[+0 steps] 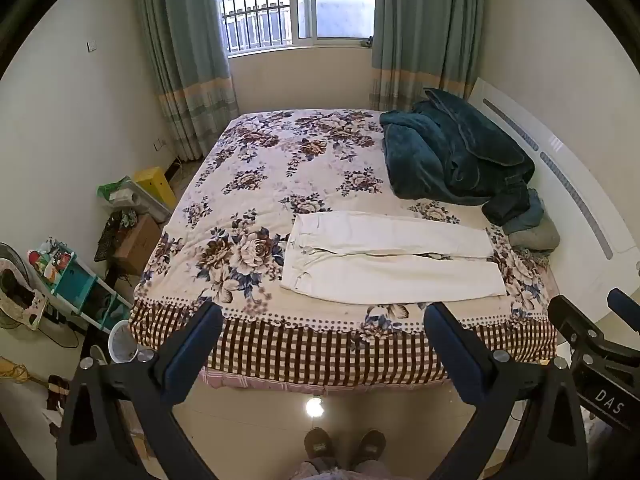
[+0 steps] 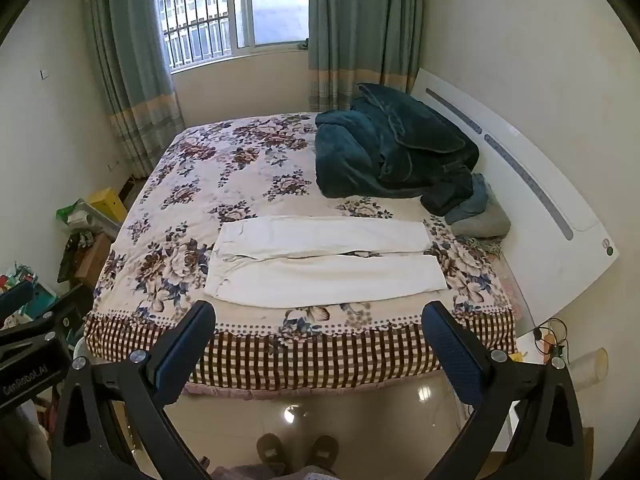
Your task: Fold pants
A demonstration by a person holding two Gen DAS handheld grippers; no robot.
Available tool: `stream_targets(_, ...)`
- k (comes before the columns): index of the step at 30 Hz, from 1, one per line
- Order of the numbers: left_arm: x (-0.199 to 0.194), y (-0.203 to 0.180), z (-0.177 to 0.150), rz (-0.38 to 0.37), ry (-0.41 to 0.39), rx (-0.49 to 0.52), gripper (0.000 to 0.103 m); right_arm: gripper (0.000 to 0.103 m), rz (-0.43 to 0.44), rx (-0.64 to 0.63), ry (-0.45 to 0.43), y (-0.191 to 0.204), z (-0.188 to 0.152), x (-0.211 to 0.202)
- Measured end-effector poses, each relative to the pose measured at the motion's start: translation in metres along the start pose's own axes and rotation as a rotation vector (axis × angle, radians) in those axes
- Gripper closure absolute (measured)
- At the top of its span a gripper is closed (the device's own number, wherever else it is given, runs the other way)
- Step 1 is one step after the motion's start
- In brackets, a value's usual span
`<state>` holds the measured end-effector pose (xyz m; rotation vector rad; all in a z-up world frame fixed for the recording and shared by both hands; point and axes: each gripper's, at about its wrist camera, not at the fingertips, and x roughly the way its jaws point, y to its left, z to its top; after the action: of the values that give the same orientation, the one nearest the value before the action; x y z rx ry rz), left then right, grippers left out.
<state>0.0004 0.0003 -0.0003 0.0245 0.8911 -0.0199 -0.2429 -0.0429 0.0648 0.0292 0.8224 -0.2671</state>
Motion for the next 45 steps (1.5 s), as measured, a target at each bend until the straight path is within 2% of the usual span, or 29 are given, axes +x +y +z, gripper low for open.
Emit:
stream_targets(15,-0.001,0.001,0.000,-0.001,-0.004,-0.001,0.000,0.000,0.006,0.000,0.008,0.014,-0.009,-0.001)
stream_targets(45,-0.009,0.005,0.001,0.006,-0.010,0.001,0.000,0.000,0.016,0.001,0.004,-0.005,-0.007,-0.008)
